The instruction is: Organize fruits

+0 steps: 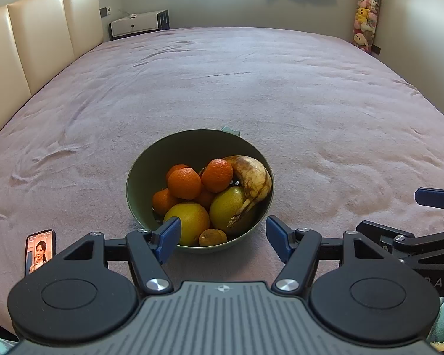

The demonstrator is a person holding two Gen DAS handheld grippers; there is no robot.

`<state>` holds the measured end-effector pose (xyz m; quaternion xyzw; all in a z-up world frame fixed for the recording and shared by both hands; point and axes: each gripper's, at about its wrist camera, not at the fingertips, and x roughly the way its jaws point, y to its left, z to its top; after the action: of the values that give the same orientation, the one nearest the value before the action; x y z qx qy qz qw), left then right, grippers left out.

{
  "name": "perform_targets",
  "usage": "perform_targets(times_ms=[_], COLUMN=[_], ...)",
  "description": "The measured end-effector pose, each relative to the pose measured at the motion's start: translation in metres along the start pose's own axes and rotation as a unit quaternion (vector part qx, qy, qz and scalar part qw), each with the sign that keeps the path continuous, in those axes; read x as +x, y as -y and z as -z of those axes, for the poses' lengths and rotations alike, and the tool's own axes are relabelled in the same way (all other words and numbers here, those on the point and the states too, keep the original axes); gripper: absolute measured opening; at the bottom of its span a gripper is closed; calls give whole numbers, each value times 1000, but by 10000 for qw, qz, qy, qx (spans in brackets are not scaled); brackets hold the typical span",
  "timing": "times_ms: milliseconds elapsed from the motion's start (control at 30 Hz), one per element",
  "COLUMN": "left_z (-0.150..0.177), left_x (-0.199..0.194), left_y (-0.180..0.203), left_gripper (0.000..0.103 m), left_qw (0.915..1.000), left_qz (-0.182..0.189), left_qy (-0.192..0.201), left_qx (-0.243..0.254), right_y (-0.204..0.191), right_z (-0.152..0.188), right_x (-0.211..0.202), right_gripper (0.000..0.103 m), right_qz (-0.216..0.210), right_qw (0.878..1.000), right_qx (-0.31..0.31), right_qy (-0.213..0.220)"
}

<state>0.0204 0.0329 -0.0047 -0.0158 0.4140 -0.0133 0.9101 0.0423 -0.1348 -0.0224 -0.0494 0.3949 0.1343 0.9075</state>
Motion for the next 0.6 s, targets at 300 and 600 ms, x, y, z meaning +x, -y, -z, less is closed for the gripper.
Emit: perform_targets(times_ms=[300,600], left_z=[0,-1], left_x=[-1,-3], left_y=[0,1], left_gripper=[77,77], left_qw=[10000,10000], left_qz=[8,28], left_qy=[-8,3], left_qx=[-5,-13], right_y=[1,1], right_z=[0,0], right_x=[-1,-1], right_gripper=[96,96], right_qz=[-16,-29], right_qw=[10000,10000], right_qx=[25,33], right_qy=[12,17])
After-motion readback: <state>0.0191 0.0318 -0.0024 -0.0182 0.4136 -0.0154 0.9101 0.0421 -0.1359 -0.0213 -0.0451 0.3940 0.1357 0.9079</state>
